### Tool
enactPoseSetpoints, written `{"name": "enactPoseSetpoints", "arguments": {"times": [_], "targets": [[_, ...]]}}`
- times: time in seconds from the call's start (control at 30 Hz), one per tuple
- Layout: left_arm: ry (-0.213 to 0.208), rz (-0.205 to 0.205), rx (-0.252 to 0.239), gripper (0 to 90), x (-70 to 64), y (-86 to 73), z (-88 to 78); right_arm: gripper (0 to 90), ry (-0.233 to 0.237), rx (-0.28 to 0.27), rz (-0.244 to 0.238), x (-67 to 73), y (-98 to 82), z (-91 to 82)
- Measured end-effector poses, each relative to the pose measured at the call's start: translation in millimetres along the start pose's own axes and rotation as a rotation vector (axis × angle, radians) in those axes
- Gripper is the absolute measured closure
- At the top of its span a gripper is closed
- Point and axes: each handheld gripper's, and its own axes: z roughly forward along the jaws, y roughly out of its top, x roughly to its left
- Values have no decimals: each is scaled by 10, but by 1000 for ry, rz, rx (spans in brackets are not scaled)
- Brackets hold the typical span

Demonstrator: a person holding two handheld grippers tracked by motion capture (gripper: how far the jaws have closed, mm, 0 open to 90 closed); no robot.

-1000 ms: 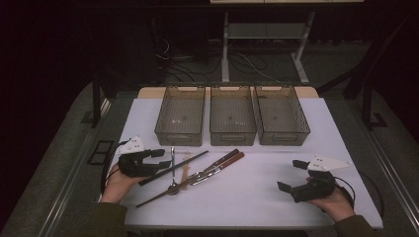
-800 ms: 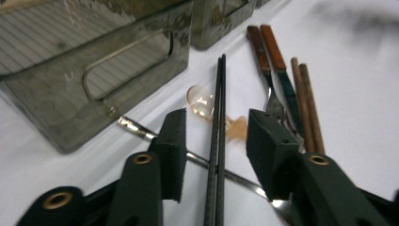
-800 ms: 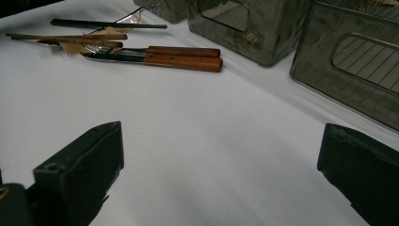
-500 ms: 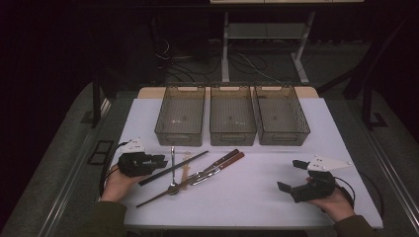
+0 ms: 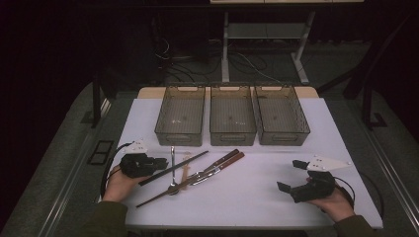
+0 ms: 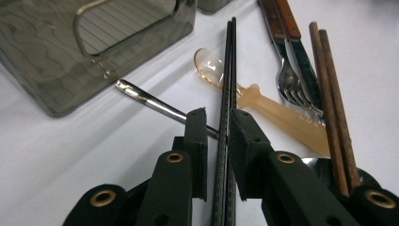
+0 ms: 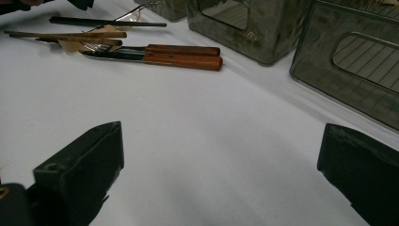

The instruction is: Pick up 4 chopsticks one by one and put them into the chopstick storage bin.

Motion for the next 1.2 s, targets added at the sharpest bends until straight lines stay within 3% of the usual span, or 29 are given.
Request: {"name": "enactPoseSetpoints", "arguments": {"times": [0.33, 1.2], "targets": [[0, 16, 36, 802, -12, 0, 53, 12, -1, 1, -1, 0, -1, 1], [2, 39, 69, 820, -25, -2, 99, 12, 0, 2, 0, 0, -1, 1]]}}
